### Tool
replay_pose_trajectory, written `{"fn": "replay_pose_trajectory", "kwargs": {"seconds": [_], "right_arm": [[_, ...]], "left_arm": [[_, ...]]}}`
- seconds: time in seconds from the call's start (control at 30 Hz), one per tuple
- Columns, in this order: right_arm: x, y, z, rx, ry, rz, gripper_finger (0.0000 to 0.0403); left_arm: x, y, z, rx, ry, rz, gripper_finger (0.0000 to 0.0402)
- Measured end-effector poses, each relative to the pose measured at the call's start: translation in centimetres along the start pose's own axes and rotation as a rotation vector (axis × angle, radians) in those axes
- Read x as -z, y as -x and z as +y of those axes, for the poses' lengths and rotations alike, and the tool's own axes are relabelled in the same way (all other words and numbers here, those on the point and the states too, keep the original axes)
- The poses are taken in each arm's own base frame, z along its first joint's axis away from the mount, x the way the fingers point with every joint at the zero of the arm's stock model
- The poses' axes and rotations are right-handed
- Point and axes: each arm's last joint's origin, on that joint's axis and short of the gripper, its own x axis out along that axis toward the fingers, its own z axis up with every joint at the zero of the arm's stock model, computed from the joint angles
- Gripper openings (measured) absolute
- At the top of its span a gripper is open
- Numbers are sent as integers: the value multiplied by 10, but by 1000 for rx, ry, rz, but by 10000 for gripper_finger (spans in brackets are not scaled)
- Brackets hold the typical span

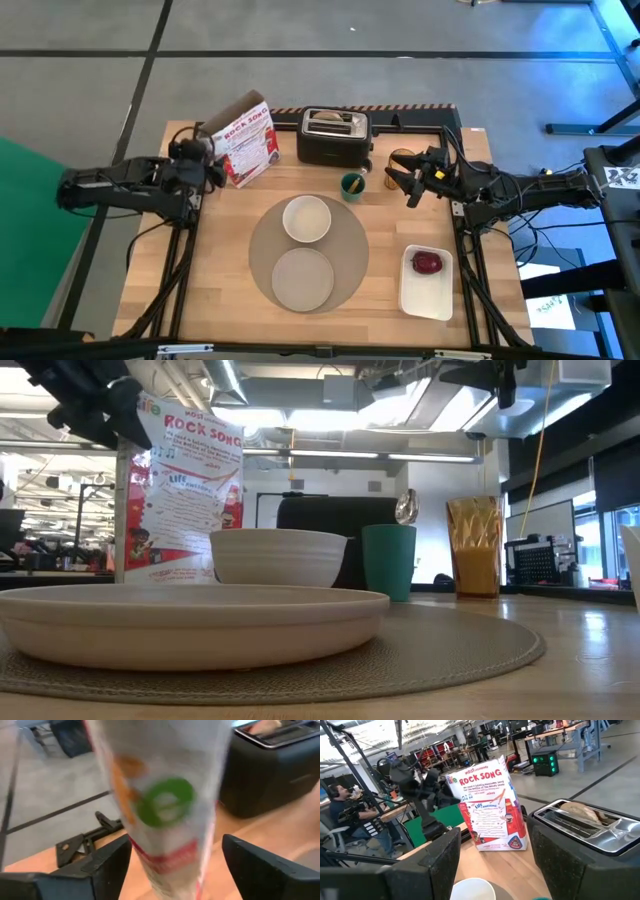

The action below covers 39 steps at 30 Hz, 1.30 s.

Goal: Arrange a breakfast setting
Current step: Pour the cereal from the cereal box into the white bowl

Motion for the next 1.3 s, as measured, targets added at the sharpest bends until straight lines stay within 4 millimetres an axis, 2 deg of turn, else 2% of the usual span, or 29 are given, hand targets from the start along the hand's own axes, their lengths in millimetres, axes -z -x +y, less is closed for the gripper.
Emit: {"fn": "replay_pose_trajectory", "kwargs": {"seconds": [0.23,0.33,0.47,0.63,0.7,0.73,0.87,0.97,1.13,1.3], "right_arm": [[0,0,0,-10,0,4,238],[0,0,0,-12,-2,-1,238],[-3,0,1,-21,-14,-23,234],[-8,-10,-1,-45,-40,-80,206],[-12,-19,-3,-58,-34,-71,193],[-15,-25,-3,-60,-29,-59,187],[-36,-54,1,-81,46,30,177],[-56,-79,4,-94,148,105,186],[-87,-120,6,-130,257,192,245],[-112,-158,13,-258,259,207,317]], "left_arm": [[1,-17,-3,-1,32,2,290],[-1,-24,-5,31,30,-3,262],[-3,-29,-6,17,-8,13,184],[-7,-27,-6,60,-91,15,56],[-15,-22,-5,94,-117,3,17],[-20,-18,-4,112,-135,-5,10],[-47,2,0,258,-215,-67,11],[-68,17,-1,400,-283,-117,4],[-106,36,-4,549,-335,-200,3],[-127,37,-17,614,-433,-193,2]]}}
